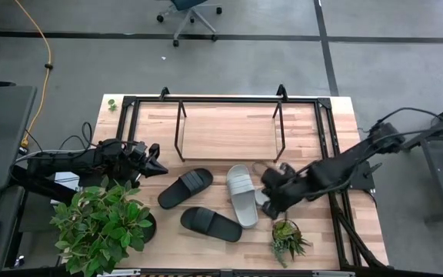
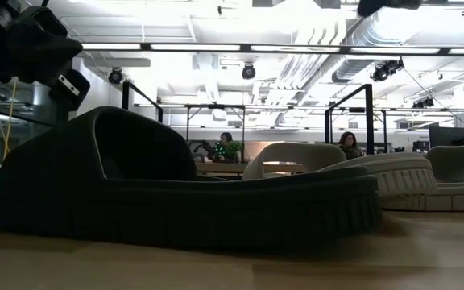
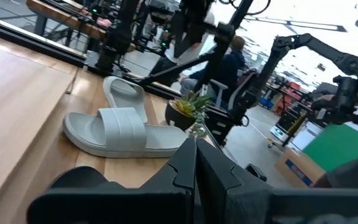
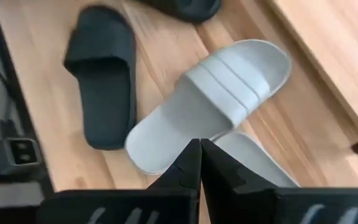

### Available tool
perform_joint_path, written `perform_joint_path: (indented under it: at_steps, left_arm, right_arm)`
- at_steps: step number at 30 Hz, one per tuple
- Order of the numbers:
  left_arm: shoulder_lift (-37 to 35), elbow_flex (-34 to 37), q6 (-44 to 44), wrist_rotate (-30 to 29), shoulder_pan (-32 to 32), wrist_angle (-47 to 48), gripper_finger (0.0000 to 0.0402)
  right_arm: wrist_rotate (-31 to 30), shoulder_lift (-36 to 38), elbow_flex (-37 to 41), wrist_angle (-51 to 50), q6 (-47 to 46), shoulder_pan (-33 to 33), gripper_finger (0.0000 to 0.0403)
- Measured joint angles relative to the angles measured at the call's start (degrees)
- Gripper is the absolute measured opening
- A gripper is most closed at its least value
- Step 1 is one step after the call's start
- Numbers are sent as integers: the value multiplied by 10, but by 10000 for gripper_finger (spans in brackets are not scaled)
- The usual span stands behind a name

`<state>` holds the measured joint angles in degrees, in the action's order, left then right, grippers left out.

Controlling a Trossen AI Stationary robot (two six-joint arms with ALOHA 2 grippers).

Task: Pick and place slides into the shelf
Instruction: Put the left gray slide on the shelf

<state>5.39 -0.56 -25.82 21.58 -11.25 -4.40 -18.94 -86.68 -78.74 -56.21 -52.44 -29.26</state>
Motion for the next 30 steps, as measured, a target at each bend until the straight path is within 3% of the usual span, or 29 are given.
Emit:
perform_joint_path:
  at_steps: [6, 12, 22, 30]
  left_arm:
    - [0, 0, 1, 26, 0, 1, 1]
    - [0, 0, 3, 35, 0, 2, 1]
    - [0, 0, 1, 35, 0, 4, 1]
    - [0, 0, 0, 45, 0, 4, 1]
  right_arm:
    - [30, -93, -35, -9, 30, 11, 0]
    - [-40, -149, -74, 11, 178, 14, 7]
    - [-59, -177, -57, 15, 242, 23, 147]
    - [-61, -177, 0, 82, 300, 29, 173]
